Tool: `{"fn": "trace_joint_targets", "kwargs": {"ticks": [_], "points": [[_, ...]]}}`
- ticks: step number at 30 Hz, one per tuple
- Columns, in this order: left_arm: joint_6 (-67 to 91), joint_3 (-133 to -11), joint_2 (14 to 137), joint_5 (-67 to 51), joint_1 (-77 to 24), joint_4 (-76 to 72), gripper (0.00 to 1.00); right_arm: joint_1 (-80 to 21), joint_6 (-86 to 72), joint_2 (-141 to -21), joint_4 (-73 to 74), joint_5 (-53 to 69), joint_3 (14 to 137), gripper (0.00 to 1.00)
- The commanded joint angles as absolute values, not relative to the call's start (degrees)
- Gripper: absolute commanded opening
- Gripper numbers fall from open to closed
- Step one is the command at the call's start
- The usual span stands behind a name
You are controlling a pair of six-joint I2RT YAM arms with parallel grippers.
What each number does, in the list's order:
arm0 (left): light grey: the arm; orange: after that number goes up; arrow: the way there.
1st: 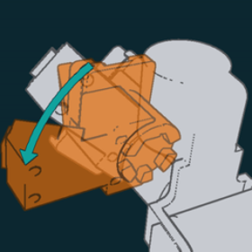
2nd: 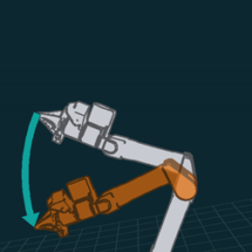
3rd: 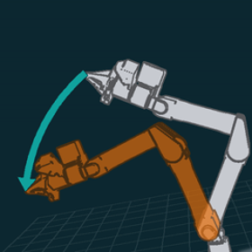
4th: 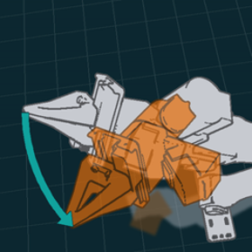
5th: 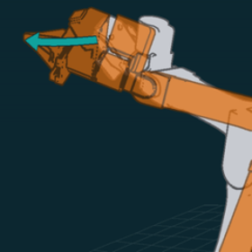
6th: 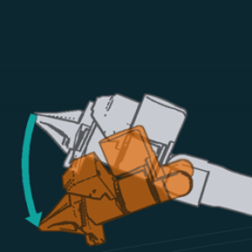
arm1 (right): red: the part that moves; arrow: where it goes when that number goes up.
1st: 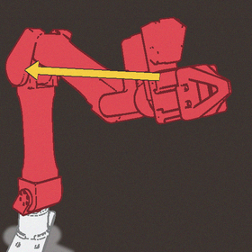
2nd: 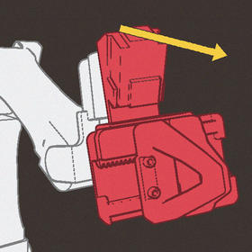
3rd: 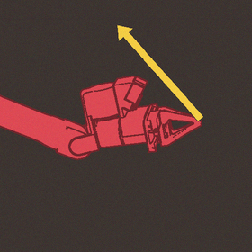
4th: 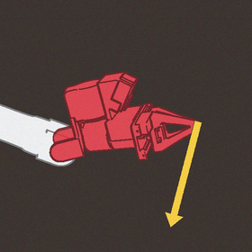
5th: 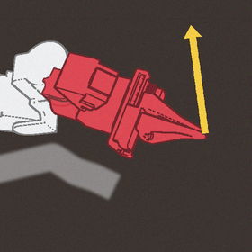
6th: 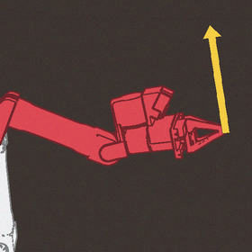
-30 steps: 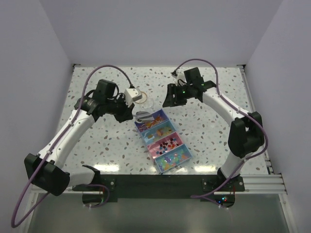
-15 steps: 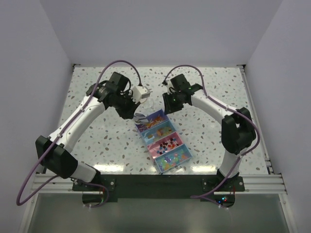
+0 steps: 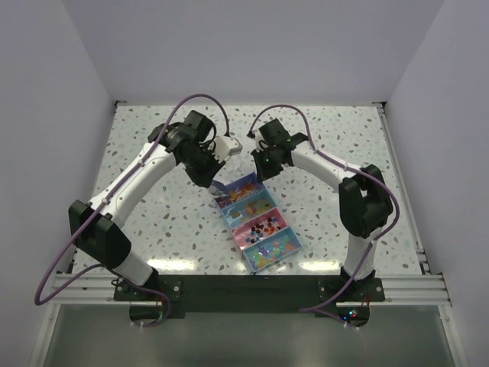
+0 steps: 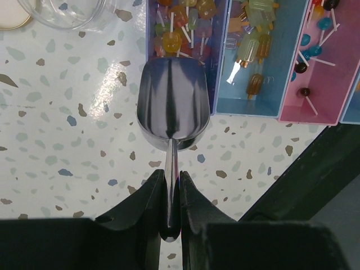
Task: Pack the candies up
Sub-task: Scoop the fake candies from the storage box.
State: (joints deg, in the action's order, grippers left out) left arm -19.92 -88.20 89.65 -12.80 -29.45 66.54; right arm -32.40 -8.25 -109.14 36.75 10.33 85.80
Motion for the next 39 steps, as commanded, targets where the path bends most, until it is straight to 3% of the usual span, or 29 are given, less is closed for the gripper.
{"fn": "trace_joint_targets", "kwargs": {"ticks": [1,29,39], "points": [[-18.8,-91.8,90.3,-10.9,-30.8,68.6,0.0,-33.3,-6.7,-109.4,37.0,7.4,87.9,0.0],[-18.5,-94.0,96.2,1.4,-38.1,72.0,0.0,-35.9,-4.0,-108.1,35.9,2.5,86.8,0.0],[-17.8,-93.3,100.6,-1.8,-38.8,69.5,0.0,-35.9,-7.0,-107.8,33.9,5.4,85.4,0.0]]}}
